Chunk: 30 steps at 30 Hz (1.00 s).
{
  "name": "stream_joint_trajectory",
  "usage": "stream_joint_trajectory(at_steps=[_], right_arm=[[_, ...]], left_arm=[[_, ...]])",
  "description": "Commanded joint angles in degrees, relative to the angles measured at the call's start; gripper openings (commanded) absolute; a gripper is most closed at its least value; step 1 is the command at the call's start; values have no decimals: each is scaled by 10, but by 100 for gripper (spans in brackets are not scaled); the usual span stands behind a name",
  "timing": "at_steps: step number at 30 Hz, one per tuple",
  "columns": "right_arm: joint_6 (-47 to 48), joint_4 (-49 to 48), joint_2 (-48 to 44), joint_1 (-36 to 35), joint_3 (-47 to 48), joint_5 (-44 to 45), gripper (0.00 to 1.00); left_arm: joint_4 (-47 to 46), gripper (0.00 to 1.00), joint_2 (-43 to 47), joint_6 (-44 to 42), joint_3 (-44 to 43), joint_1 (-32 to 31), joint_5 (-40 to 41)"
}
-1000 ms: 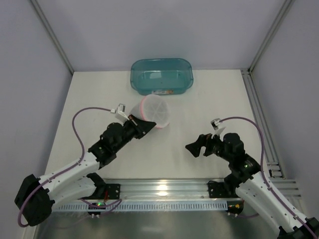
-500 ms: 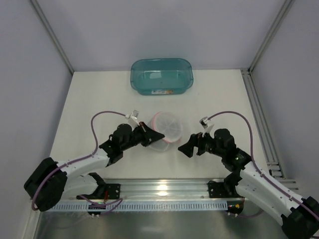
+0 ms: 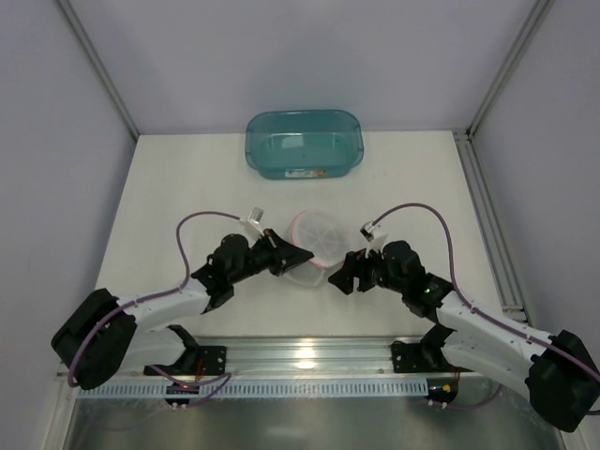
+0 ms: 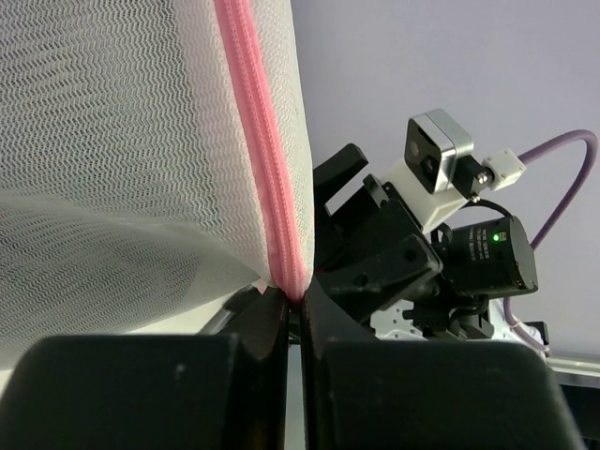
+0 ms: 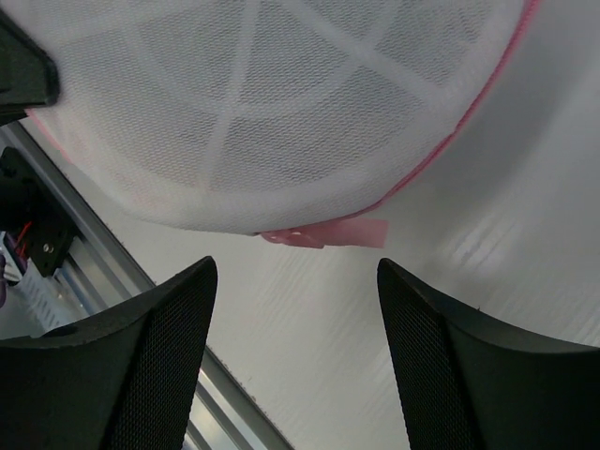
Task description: Unzip the laundry bag and remove the bra
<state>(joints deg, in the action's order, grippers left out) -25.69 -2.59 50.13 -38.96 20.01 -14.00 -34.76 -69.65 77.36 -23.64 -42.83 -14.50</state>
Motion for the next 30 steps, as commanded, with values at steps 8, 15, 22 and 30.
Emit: stream_joint_trajectory(at_steps=[8,15,22,30], right_arm=[[22,-51,42,-4,44,59,59],[21,-65,45,-6,52,40,50],[26,-33,56,-8,63,52,16],[33,116,67,-9,111,179,13]], left_arm=[[77,0,57,-34,-11,2,-17],[92,0,38,-40,-11,2,-25],[116,0,29,-59,-26,2,-37],[224,0,55,-128,-82,3,-60]])
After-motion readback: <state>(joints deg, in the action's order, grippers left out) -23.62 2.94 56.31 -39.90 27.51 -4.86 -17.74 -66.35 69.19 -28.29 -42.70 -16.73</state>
